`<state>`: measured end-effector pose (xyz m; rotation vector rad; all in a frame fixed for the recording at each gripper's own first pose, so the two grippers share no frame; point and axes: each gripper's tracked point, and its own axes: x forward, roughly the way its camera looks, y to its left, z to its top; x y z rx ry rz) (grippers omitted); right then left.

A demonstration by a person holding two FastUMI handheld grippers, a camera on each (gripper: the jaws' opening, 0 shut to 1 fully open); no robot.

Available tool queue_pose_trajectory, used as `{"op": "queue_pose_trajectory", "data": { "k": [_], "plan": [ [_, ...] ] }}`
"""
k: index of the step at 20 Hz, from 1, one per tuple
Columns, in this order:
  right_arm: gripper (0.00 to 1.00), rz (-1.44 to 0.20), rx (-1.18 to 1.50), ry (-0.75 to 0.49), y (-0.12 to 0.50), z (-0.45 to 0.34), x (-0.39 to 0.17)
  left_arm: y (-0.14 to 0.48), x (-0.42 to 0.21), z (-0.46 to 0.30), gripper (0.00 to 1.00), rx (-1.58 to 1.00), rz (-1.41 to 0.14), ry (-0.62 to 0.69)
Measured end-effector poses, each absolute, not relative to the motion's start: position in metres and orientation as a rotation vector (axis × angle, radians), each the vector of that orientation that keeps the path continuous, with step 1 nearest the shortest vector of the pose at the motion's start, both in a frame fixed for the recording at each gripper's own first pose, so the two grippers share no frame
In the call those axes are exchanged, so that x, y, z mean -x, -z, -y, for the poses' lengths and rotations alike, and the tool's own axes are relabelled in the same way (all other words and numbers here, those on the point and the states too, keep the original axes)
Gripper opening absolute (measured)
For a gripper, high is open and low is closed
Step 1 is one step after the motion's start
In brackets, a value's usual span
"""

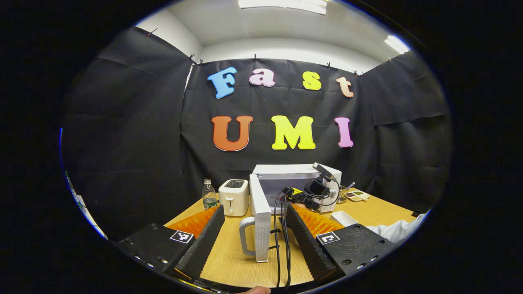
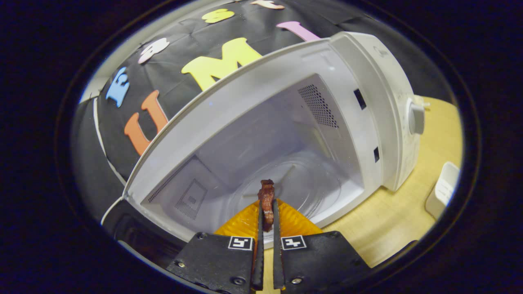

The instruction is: Open the microwave oven with the left hand, put the food in, and close the microwave oven.

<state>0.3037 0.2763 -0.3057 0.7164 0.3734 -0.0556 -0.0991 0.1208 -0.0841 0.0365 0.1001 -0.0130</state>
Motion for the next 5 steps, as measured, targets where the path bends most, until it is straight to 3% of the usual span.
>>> {"op": "queue_pose_trajectory", "data": {
  "k": [1, 5],
  "plan": [
    [0.12, -0.378, -0.767, 0.066, 0.311, -0.280, -0.308, 0.084, 0.098, -0.123, 0.93, -0.028, -0.100, 0.014],
    [0.14, -0.380, -0.836, 0.076, 0.322, -0.289, -0.315, 0.091, 0.097, -0.129, 0.93, -0.012, -0.123, 0.003]
  ]
}}
